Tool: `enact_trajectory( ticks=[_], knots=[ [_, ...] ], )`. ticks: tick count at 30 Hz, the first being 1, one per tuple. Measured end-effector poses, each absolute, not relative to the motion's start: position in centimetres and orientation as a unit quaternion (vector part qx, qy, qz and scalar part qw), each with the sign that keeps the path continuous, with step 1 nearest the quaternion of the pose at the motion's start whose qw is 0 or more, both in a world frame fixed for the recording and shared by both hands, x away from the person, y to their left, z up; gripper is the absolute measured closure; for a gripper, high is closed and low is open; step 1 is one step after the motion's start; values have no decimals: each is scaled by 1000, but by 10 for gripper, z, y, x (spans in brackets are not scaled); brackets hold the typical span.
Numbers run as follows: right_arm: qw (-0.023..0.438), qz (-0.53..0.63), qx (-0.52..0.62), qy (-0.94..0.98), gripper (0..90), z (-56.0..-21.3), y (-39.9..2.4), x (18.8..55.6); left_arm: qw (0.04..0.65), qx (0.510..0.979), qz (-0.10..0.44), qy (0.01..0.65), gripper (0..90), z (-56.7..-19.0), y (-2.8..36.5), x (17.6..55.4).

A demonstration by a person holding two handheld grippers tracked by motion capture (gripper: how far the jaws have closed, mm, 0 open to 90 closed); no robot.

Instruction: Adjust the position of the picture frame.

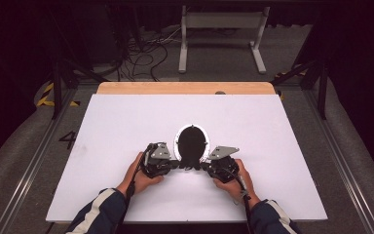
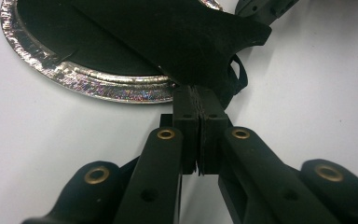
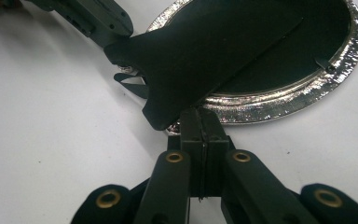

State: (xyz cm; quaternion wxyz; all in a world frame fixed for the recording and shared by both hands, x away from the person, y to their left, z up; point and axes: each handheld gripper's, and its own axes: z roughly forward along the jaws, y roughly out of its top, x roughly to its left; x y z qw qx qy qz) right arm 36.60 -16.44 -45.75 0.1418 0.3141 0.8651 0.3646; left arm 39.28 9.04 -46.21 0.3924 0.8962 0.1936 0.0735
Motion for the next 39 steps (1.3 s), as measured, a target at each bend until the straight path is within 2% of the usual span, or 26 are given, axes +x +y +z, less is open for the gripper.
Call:
enact_trajectory(
  ticks=[7, 16, 22, 27, 31, 34, 39],
  knots=[
    [138, 366, 308, 867, 900, -458, -164, 366, 405, 891, 45, 201, 898, -463, 93, 397],
    [118, 375, 295, 871, 900, -458, -169, 370, 406, 893, 51, 188, 900, -461, 90, 395],
    [130, 367, 283, 876, 900, -457, -171, 370, 408, 892, 51, 189, 900, -461, 86, 392],
    [115, 372, 287, 875, 900, -457, -176, 373, 410, 892, 47, 185, 900, -462, 85, 391],
    [131, 364, 273, 881, 900, -456, -173, 369, 415, 891, 38, 179, 899, -463, 88, 392],
    [112, 371, 269, 881, 900, -457, -175, 369, 418, 891, 31, 176, 899, -463, 90, 392],
    [133, 354, 265, 887, 900, -455, -169, 362, 427, 889, 17, 163, 900, -462, 93, 391]
  ],
)
